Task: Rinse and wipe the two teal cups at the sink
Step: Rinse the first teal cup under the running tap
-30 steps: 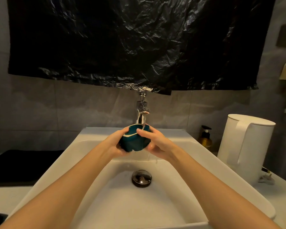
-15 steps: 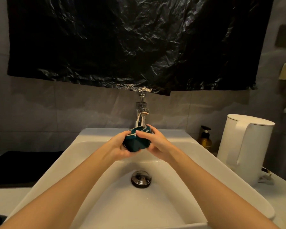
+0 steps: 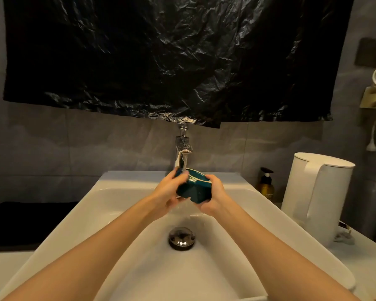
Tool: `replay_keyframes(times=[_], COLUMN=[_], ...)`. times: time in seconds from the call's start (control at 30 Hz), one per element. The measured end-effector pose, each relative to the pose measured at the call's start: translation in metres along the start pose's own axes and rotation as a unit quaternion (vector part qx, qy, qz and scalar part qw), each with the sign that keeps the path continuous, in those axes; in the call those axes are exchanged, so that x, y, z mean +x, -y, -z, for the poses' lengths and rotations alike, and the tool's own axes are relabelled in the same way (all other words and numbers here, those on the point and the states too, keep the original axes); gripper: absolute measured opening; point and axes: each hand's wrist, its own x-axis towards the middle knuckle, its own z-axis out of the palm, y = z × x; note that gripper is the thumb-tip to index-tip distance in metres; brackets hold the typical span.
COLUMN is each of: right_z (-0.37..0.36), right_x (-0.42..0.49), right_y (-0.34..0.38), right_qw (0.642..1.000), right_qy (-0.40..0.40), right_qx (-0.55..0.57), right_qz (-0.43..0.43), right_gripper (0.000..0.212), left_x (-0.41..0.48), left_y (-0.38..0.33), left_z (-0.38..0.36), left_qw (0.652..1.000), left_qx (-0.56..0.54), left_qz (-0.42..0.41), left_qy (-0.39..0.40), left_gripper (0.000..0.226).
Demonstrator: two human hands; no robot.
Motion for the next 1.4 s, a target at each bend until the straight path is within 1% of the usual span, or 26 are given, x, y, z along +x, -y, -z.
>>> replay_keyframes(times=[0.07, 0.1, 0.17, 0.23, 0.33, 0.4, 0.5, 0.63, 0.67, 0.73, 0.77, 0.8, 0.87, 0.93, 0.97, 1.0, 1.03, 1.07, 1.1, 1.13, 1.17, 1.23, 1.3, 1.33, 1.4], right_z=[-0.003, -0.004, -0.005, -0.003, -0.001, 0.0, 0.001, 0.001, 0.001, 0.002, 0.0, -0.001, -0.004, -0.004, -0.003, -0.002, 0.0, 0.002, 0.004, 0.004, 0.003, 0.0, -0.001, -0.001, 0.001], right_x=[-0.003, -0.003, -0.003, -0.001, 0.003, 0.004, 0.006, 0.009, 0.008, 0.009, 0.008, 0.007, 0.008, 0.011, 0.012, 0.012, 0.013, 0.014, 0.015, 0.015, 0.015, 0.017, 0.018, 0.02, 0.02], right_y=[-0.002, -0.002, 0.0, 0.0, -0.002, -0.002, -0.001, -0.001, -0.001, -0.003, -0.004, -0.005, -0.009, -0.008, -0.006, -0.005, -0.004, -0.004, -0.005, -0.006, -0.007, -0.009, -0.011, -0.011, -0.011], right_qw=[1.0, 1.0, 0.999, 0.998, 0.99, 0.988, 0.984, 0.966, 0.959, 0.942, 0.936, 0.933, 0.938, 0.945, 0.943, 0.941, 0.942, 0.942, 0.94, 0.935, 0.93, 0.931, 0.941, 0.948, 0.963], right_qy=[0.015, 0.02, 0.023, 0.025, 0.036, 0.054, 0.07, 0.101, 0.11, 0.107, 0.087, 0.059, 0.013, -0.018, -0.026, -0.015, 0.011, 0.051, 0.085, 0.107, 0.111, 0.08, 0.045, 0.028, 0.0], right_qx=[-0.003, 0.001, 0.001, -0.048, -0.126, -0.135, -0.148, -0.209, -0.229, -0.284, -0.308, -0.32, -0.303, -0.275, -0.28, -0.29, -0.296, -0.298, -0.303, -0.314, -0.326, -0.326, -0.305, -0.289, -0.248], right_qz=[0.01, 0.014, 0.024, 0.038, 0.052, 0.055, 0.07, 0.116, 0.124, 0.14, 0.145, 0.151, 0.169, 0.178, 0.178, 0.173, 0.16, 0.144, 0.132, 0.128, 0.131, 0.143, 0.141, 0.132, 0.109], right_gripper=[0.022, 0.022, 0.021, 0.022, 0.03, 0.032, 0.027, 0.036, 0.042, 0.063, 0.07, 0.072, 0.059, 0.04, 0.035, 0.033, 0.033, 0.034, 0.041, 0.054, 0.067, 0.081, 0.088, 0.087, 0.073], left_x=[0.004, 0.005, 0.004, 0.002, 0.0, 0.0, -0.002, 0.003, 0.003, 0.004, 0.004, 0.004, 0.004, 0.004, 0.004, 0.002, 0.002, 0.002, 0.003, 0.003, 0.004, 0.005, 0.005, 0.006, 0.006], left_y=[-0.002, -0.003, -0.005, -0.005, -0.003, -0.001, -0.005, -0.006, -0.006, -0.007, -0.007, -0.007, -0.007, -0.005, -0.005, -0.006, -0.007, -0.008, -0.009, -0.01, -0.011, -0.01, -0.008, -0.007, -0.004], left_z=[0.001, 0.002, 0.002, 0.002, 0.006, 0.01, 0.011, 0.013, 0.015, 0.018, 0.019, 0.02, 0.019, 0.014, 0.012, 0.011, 0.012, 0.014, 0.017, 0.02, 0.022, 0.024, 0.02, 0.018, 0.013], left_qw=[0.999, 0.999, 0.999, 0.996, 0.984, 0.981, 0.983, 0.991, 0.992, 0.994, 0.996, 0.997, 0.997, 0.997, 0.997, 0.998, 0.998, 0.997, 0.997, 0.996, 0.996, 0.996, 0.997, 0.997, 0.997], left_qx=[-0.027, -0.028, -0.034, -0.066, -0.109, -0.107, -0.113, -0.094, -0.086, -0.064, -0.049, -0.033, -0.019, -0.02, -0.016, -0.012, -0.01, -0.014, -0.02, -0.026, -0.027, -0.017, 0.002, 0.01, 0.027], left_qz=[0.002, -0.003, -0.001, 0.042, 0.127, 0.14, 0.13, 0.091, 0.088, 0.079, 0.072, 0.065, 0.058, 0.06, 0.059, 0.058, 0.055, 0.054, 0.055, 0.058, 0.06, 0.061, 0.059, 0.058, 0.057], left_qy=[-0.026, -0.031, -0.039, -0.047, -0.066, -0.077, -0.057, -0.039, -0.035, -0.034, -0.035, -0.038, -0.039, -0.037, -0.036, -0.037, -0.041, -0.047, -0.054, -0.06, -0.063, -0.058, -0.052, -0.051, -0.051], left_gripper=[0.033, 0.036, 0.032, 0.026, 0.035, 0.037, 0.04, 0.037, 0.035, 0.034, 0.036, 0.037, 0.039, 0.04, 0.039, 0.037, 0.036, 0.035, 0.036, 0.037, 0.038, 0.039, 0.038, 0.037, 0.036])
